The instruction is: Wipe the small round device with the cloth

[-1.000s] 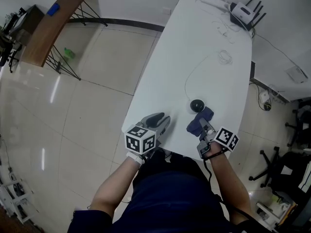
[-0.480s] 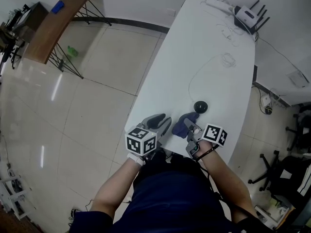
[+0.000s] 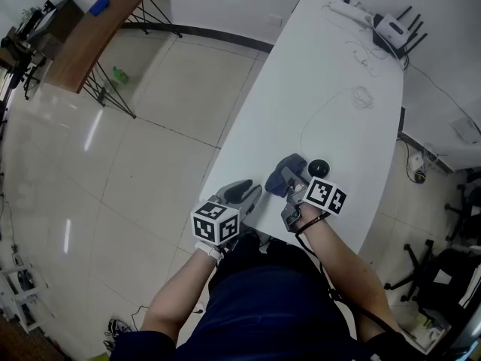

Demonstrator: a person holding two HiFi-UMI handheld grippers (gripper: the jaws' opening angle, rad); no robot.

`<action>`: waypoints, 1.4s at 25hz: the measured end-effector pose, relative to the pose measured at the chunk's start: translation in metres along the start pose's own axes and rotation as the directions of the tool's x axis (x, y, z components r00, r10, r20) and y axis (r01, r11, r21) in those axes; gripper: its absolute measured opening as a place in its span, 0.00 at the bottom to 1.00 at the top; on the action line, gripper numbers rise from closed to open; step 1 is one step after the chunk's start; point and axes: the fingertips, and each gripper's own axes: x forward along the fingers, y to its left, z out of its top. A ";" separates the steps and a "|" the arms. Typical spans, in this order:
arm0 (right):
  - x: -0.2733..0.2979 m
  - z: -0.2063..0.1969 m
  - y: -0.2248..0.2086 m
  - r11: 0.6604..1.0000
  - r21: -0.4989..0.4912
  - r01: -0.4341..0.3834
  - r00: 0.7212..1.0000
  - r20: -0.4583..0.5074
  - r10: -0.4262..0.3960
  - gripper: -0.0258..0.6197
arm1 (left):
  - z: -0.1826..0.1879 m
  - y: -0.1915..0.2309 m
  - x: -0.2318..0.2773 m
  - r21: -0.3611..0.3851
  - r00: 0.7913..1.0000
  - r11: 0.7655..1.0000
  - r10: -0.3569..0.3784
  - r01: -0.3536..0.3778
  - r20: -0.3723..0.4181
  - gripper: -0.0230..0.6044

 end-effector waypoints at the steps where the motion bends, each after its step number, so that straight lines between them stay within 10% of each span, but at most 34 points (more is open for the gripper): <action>1: -0.002 -0.003 0.001 1.000 -0.012 0.000 1.000 -0.010 0.000 0.15 | 0.000 0.000 0.001 0.000 1.000 1.000 -0.002 0.002 -0.003 0.23; 16: -0.099 -0.039 -0.048 0.994 -0.101 0.035 0.984 -0.171 -0.052 0.15 | -0.003 -0.058 0.067 0.096 0.982 0.983 -0.148 0.159 -0.117 0.23; 26: -0.116 0.063 -0.084 0.889 -0.453 0.068 0.967 -0.190 -0.171 0.15 | -0.018 -0.082 0.110 0.156 0.953 0.963 -0.180 0.221 -0.242 0.25; 29: -0.093 0.079 -0.071 0.801 -0.593 -0.076 0.944 -0.302 -0.135 0.15 | -0.024 -0.082 0.116 0.178 0.944 0.956 -0.177 0.232 -0.279 0.26; 35: -0.062 0.085 -0.067 0.454 -0.806 -0.378 0.800 -0.532 -0.278 0.15 | -0.036 -0.072 0.124 0.315 0.936 0.920 -0.122 0.231 -0.331 0.27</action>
